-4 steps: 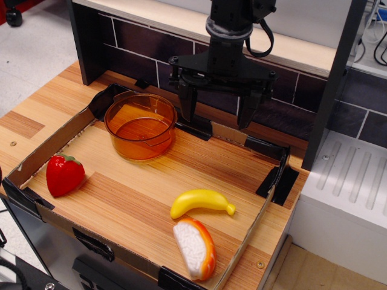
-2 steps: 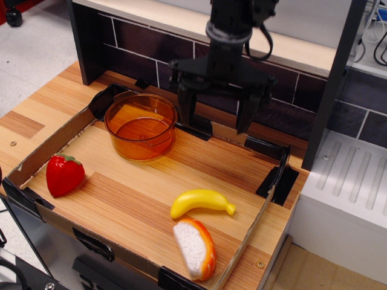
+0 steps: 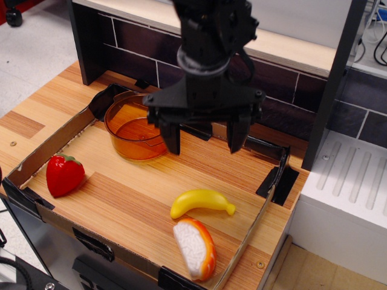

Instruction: Put sushi in pot

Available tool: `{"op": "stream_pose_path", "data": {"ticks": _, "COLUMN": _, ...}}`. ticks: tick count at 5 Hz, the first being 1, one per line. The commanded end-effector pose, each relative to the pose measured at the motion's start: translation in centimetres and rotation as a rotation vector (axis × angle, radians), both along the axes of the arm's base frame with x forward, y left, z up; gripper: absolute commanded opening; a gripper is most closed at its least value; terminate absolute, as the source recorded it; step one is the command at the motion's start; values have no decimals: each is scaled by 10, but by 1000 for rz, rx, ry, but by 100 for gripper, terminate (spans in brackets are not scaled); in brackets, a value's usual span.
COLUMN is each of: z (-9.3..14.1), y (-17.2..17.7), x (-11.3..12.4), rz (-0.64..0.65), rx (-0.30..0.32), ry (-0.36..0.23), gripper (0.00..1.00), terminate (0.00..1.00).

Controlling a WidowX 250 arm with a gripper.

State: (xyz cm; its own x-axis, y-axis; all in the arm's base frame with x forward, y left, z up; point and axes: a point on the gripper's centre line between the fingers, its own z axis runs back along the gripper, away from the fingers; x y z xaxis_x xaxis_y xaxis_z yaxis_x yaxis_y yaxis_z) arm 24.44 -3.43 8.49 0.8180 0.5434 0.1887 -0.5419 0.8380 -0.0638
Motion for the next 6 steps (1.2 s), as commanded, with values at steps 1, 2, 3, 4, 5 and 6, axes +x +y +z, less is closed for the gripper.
{"op": "stream_pose_path", "data": {"ticks": 1, "z": -2, "y": -14, "x": -35, "rz": 136, "rx": -58, "ry": -44, "gripper": 100, "terminate": 0}}
{"op": "stream_pose_path", "data": {"ticks": 2, "z": -13, "y": -19, "x": -50, "rz": 173, "rx": -71, "ry": 11, "gripper": 100, "terminate": 0}}
{"op": "stream_pose_path", "data": {"ticks": 3, "z": -29, "y": -23, "x": -58, "rz": 171, "rx": -73, "ry": 40, "gripper": 100, "terminate": 0}}
{"op": "stream_pose_path", "data": {"ticks": 4, "z": -44, "y": -27, "x": -58, "rz": 183, "rx": -95, "ry": 68, "gripper": 100, "terminate": 0}}
{"op": "stream_pose_path", "data": {"ticks": 5, "z": -55, "y": -29, "x": -56, "rz": 159, "rx": -93, "ry": 88, "gripper": 100, "terminate": 0}}
{"op": "stream_pose_path", "data": {"ticks": 6, "z": -60, "y": -34, "x": -58, "rz": 143, "rx": -99, "ry": 87, "gripper": 100, "terminate": 0}}
